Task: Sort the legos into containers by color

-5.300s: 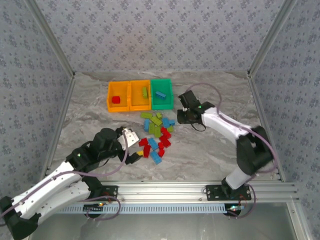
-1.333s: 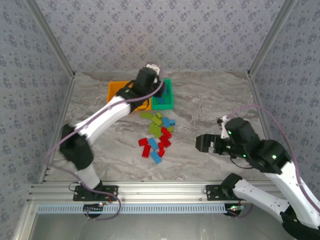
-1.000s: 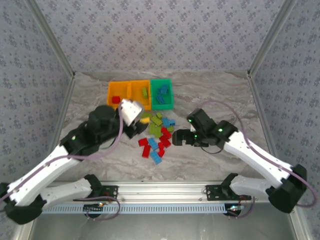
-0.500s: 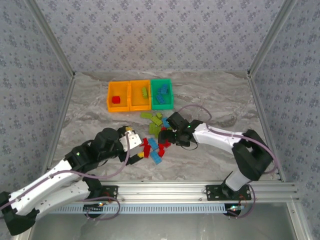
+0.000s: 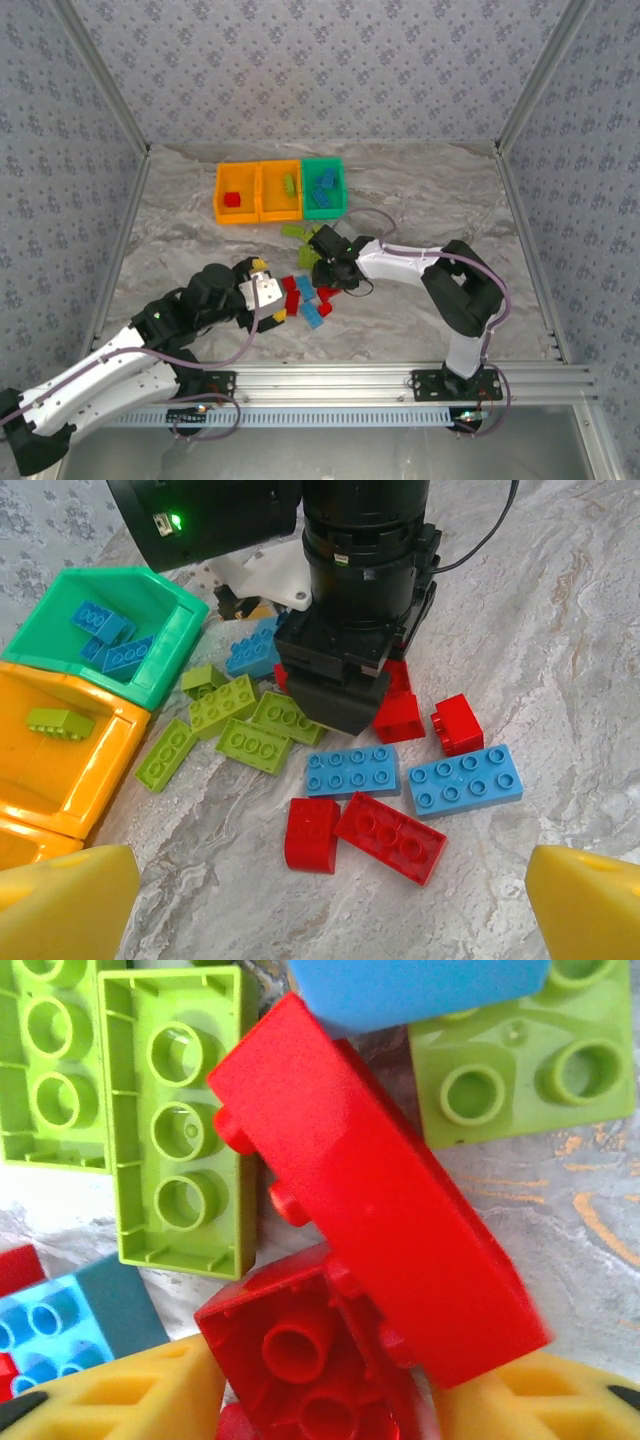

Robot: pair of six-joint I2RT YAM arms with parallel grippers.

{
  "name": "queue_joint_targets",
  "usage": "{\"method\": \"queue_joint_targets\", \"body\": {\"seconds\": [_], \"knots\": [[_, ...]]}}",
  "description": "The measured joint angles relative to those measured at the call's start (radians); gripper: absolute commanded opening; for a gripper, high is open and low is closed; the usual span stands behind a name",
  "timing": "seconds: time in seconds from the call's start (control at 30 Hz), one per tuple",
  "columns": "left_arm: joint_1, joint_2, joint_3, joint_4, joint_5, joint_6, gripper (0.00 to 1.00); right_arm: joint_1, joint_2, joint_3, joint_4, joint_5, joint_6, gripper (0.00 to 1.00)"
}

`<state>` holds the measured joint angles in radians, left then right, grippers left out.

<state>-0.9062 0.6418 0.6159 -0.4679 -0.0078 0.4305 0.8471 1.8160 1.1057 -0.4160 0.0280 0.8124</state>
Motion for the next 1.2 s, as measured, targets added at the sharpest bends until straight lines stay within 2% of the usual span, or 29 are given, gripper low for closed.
{"method": "queue_joint_targets", "body": {"seconds": [0.33, 0.5, 0.63, 0.77, 0.83, 0.93, 1.03, 1.13, 1.2], "knots": [[0.000, 0.001, -0.011, -0.001, 0.000, 0.007, 0.99, 0.028, -0.028, -0.008, -0.067, 0.079, 0.027, 0.33], [0.001, -0.021, -0.011, 0.005, -0.036, -0.006, 0.99, 0.052, -0.177, -0.014, -0.145, 0.162, 0.029, 0.31], [0.032, -0.064, -0.011, 0.050, -0.114, -0.097, 0.99, 0.089, -0.312, 0.033, -0.196, 0.227, -0.018, 0.31], [0.176, -0.071, 0.013, 0.061, -0.176, -0.249, 0.99, 0.105, -0.331, 0.160, -0.137, 0.214, -0.131, 0.30], [0.308, -0.050, 0.060, 0.060, -0.182, -0.338, 0.99, 0.097, -0.271, 0.258, -0.087, 0.184, -0.190, 0.29], [0.528, -0.018, 0.118, 0.069, -0.169, -0.460, 0.99, 0.081, -0.085, 0.468, -0.029, 0.138, -0.255, 0.26], [0.708, -0.014, 0.127, 0.076, -0.165, -0.549, 0.99, 0.065, 0.127, 0.671, 0.023, 0.103, -0.300, 0.27], [0.798, -0.019, 0.122, 0.076, -0.178, -0.585, 0.99, 0.048, 0.312, 0.840, 0.029, 0.076, -0.332, 0.27], [0.817, -0.031, 0.114, 0.076, -0.184, -0.595, 0.99, 0.037, 0.418, 0.950, 0.024, 0.062, -0.352, 0.27]]}}
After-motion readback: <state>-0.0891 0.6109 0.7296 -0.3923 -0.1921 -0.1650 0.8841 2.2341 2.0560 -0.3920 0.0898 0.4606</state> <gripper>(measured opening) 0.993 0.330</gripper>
